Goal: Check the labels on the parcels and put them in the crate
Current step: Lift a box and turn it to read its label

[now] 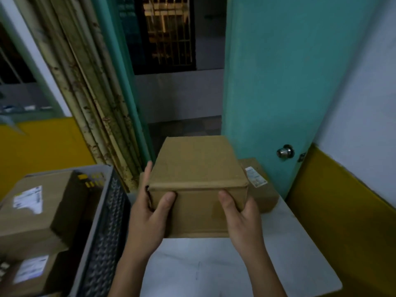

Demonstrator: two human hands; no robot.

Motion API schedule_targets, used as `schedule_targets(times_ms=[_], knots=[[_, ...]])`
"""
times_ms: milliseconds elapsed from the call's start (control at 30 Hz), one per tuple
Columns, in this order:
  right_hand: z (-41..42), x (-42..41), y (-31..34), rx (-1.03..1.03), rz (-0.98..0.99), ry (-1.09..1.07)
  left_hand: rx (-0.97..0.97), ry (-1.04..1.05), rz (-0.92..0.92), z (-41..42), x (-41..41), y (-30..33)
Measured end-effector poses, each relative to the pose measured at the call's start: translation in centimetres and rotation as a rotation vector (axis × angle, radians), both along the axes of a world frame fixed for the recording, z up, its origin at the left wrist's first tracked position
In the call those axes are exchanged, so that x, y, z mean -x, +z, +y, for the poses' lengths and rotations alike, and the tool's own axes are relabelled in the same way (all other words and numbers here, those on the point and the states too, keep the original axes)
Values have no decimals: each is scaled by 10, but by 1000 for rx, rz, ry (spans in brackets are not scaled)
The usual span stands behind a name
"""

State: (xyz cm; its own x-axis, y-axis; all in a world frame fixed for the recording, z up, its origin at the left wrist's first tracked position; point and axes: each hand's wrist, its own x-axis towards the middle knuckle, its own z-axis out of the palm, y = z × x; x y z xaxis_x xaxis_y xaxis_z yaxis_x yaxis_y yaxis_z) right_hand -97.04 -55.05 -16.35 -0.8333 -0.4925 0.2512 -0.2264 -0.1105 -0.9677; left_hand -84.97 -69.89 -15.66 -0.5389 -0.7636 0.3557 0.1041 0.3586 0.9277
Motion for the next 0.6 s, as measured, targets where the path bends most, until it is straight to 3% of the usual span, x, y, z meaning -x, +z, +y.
schedule_targets(times_ms=[100, 233, 367, 600], knots=[[-19, -17, 3, 1, 21, -26, 14, 69, 32, -9, -16, -2], [-36, -33, 19, 85, -109, -27, -89, -46, 8, -25, -41, -6], [-52, -52, 26, 35, -120, 50, -180, -71, 44, -38, -58, -14], [-69, -83, 9, 28, -185, -17, -134, -55, 45, -57, -79, -21]])
